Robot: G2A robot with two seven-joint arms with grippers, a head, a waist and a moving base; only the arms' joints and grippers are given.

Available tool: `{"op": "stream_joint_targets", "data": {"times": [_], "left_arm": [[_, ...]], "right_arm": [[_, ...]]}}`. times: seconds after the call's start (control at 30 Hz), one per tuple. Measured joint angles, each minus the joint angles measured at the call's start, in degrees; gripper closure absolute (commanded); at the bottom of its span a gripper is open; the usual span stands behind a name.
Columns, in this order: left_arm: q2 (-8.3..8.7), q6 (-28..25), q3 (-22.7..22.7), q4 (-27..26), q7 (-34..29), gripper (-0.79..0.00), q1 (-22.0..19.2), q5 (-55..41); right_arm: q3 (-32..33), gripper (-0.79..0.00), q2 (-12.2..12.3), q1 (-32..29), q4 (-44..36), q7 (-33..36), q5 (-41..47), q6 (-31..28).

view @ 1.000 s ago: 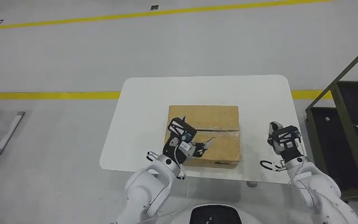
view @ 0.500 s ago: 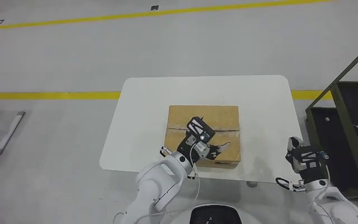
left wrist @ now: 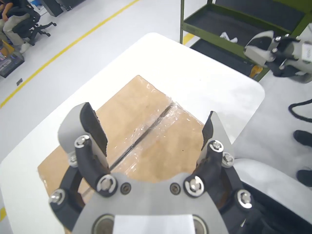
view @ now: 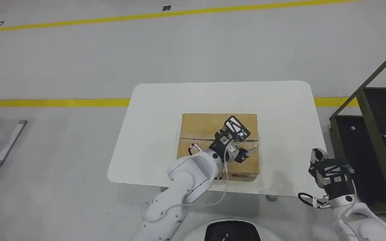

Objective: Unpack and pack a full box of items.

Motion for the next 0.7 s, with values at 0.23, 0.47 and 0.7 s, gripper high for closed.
{"op": "stream_joint_targets", "data": {"times": [0.23, 0.47, 0.7], "left_arm": [[-0.85, -1.7, 4.1, 5.7, -2.0, -0.785, -2.9, 2.4], [-1.44, -1.1, 5.1, 9.1, -3.3, -0.785, -4.3, 3.1], [-1.99, 0.6, 5.7, 11.7, -5.0, -0.785, -5.6, 4.9]], "right_arm": [[0.6, 0.0, -0.1, -0.3, 0.4, 0.1, 0.4, 0.2], [0.6, 0.0, -0.3, -0.4, 0.2, 0.4, 0.4, 0.6], [0.4, 0.0, -0.5, -0.3, 0.1, 0.5, 0.3, 0.9]]}}
